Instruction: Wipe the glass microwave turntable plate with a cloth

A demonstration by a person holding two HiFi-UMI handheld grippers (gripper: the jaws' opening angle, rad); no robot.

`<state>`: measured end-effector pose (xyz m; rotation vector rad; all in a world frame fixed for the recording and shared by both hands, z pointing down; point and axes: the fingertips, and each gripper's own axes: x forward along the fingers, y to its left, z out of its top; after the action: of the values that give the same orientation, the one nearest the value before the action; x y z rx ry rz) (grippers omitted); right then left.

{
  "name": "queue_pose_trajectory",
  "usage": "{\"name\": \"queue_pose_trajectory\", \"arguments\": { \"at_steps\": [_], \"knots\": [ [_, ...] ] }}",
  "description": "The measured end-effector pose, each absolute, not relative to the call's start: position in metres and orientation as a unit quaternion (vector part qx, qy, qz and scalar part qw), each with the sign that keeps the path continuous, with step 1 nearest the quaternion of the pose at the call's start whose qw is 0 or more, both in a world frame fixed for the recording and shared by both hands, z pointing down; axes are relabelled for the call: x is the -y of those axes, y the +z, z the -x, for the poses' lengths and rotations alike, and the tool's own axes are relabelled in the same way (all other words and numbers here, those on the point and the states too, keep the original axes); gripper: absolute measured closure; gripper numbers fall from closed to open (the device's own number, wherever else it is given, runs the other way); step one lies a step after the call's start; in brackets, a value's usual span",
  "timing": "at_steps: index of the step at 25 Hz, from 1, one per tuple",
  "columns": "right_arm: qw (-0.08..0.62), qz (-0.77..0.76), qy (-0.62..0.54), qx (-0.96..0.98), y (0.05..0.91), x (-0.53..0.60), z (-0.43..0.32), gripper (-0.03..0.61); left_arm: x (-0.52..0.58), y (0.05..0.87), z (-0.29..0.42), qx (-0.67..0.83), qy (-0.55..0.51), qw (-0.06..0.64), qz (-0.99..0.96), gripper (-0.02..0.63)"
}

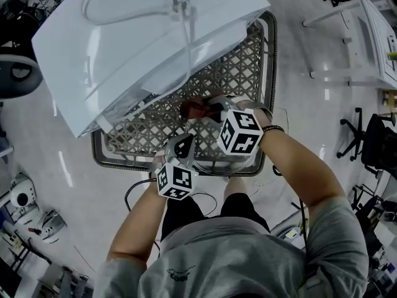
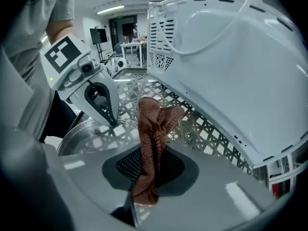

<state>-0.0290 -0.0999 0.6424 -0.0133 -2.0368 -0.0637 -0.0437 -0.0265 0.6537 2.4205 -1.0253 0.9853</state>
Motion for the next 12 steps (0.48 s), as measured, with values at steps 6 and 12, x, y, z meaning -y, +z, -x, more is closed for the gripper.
{"name": "queue_pose_trajectory", "arguments": {
  "at_steps": [6, 12],
  "knots": [
    [0.543, -0.005, -0.02, 0.839, 0.645, 0.105, 0.009, 0.505, 0.027, 0.655, 0.045, 0.371, 0.338, 0.156, -0.851, 0.615],
    [0.58, -0.032, 0.0, 0.814, 0.644, 0.11, -0.048, 0.505, 0.027, 0.656, 0.045, 0.371, 0.337, 0.157, -0.851, 0.615]
  ]
}}
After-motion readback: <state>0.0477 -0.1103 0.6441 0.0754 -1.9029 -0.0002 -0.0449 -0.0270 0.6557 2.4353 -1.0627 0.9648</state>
